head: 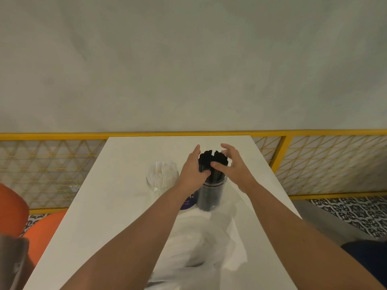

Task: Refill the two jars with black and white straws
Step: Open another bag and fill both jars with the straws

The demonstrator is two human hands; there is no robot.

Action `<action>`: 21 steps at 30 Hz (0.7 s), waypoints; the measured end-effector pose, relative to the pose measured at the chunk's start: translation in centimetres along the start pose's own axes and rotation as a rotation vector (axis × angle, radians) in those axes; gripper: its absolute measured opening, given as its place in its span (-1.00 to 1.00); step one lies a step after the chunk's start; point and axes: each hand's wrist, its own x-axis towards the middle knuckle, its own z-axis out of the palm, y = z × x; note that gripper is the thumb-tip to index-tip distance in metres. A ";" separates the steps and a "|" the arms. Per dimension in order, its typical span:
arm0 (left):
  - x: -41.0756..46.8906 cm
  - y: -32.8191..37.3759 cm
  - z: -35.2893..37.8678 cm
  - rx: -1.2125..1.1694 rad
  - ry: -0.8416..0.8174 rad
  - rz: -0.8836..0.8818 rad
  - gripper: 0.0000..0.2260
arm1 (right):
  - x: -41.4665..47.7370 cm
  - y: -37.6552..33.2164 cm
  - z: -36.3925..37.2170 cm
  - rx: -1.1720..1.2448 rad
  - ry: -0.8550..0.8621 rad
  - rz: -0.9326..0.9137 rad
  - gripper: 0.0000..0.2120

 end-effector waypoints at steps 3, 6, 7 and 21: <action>-1.1 -0.3 -0.2 0.022 0.085 0.070 -0.37 | -0.5 -1.3 0.4 -0.118 0.181 -0.172 -0.49; -2.6 -0.8 -0.4 0.027 0.190 0.174 -0.52 | -1.5 -2.6 1.3 -0.159 0.248 -0.293 -0.66; -3.2 -1.2 -0.4 0.039 0.207 0.204 -0.58 | -2.0 -3.0 1.7 -0.150 0.212 -0.318 -0.73; -12.0 -15.5 1.3 0.561 -0.258 -0.059 -0.63 | -10.2 7.4 8.3 -0.513 -0.597 0.068 -0.71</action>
